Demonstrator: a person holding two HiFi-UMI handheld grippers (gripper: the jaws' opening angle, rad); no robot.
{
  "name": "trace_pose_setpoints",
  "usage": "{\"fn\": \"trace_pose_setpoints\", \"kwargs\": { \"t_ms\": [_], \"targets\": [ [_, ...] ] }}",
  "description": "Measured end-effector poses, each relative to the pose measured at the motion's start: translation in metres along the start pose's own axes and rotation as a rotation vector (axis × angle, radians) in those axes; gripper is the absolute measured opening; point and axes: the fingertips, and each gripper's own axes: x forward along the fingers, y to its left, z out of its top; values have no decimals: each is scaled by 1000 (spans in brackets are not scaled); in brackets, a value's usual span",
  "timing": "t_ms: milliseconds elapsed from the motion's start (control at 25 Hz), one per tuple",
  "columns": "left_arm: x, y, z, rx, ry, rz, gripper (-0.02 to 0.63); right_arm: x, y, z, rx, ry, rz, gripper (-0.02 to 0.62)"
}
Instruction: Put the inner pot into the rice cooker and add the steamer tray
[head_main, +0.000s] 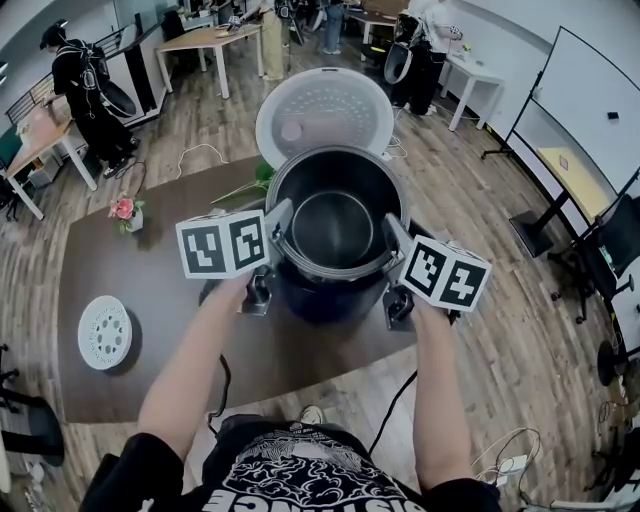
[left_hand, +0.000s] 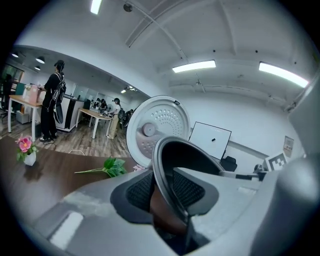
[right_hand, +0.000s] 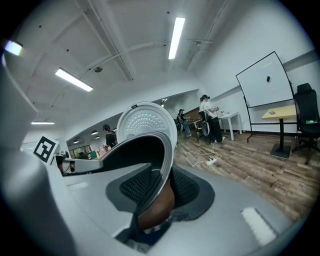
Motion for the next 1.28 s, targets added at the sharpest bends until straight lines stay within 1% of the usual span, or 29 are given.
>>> {"fn": "trace_pose_setpoints", "kwargs": {
  "t_ms": [240, 400, 600, 1000, 1160, 1280],
  "targets": [
    [14, 8, -13, -30, 44, 43, 114, 14, -13, -16, 52, 80, -26, 110],
    [21, 16, -25, -58, 69, 55, 114, 21, -18, -27, 60, 121, -39, 112],
    [28, 22, -37, -79, 90, 75, 114, 27, -24, -37, 53, 146, -51, 112],
    [32, 35, -58, -68, 122, 107, 115, 38, -30, -64, 11, 211, -80, 127],
    [34, 37, -68, -48, 149, 117, 123, 39, -32, -71, -45, 225, -100, 133],
    [34, 39, -70, -28, 146, 130, 124, 40, -30, -70, -87, 226, -100, 141]
  ]
}}
